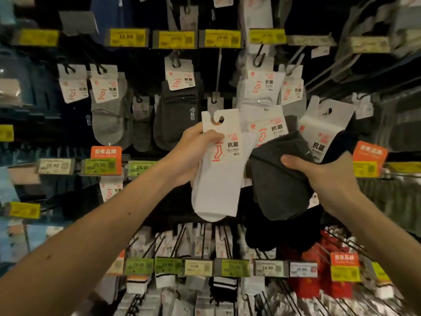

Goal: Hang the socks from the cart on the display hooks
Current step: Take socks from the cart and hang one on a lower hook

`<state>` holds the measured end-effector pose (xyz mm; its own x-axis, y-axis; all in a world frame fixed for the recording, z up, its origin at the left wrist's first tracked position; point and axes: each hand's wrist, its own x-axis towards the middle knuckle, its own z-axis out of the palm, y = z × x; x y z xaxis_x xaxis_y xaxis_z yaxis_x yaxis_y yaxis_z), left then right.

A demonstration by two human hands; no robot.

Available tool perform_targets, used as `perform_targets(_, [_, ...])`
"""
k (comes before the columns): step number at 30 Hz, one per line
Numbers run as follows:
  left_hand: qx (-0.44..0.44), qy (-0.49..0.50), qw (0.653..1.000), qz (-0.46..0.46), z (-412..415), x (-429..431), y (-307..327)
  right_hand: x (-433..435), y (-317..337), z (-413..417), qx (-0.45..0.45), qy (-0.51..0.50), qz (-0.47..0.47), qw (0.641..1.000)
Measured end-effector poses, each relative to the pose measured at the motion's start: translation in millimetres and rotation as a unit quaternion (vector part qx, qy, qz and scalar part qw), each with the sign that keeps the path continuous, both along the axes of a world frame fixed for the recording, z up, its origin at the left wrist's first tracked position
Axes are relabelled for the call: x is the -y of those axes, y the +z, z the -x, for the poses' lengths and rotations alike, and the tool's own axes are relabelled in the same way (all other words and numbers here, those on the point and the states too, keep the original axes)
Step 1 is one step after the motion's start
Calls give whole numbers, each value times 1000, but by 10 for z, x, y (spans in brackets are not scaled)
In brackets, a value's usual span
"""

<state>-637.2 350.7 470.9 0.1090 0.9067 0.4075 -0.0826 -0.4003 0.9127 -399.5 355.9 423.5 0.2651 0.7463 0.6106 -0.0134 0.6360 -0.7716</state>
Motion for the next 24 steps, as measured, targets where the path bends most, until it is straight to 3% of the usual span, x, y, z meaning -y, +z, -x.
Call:
perform_targets(6, [-10,13,1000,15,33,-71,27,-18,30,-46,63,-35,-48,996])
perform_targets(11, [-87,91,992,29,84,-88,-547,7,-229,22,138,-37,-64,988])
perform_targets(16, [-132,66,984,102,165,-10,-1222,22,-730,138,164,-9,7,986])
perform_targets(24, [-155,85,977,116,304,-83,-1632,71,-1110,254,178,0,71,981])
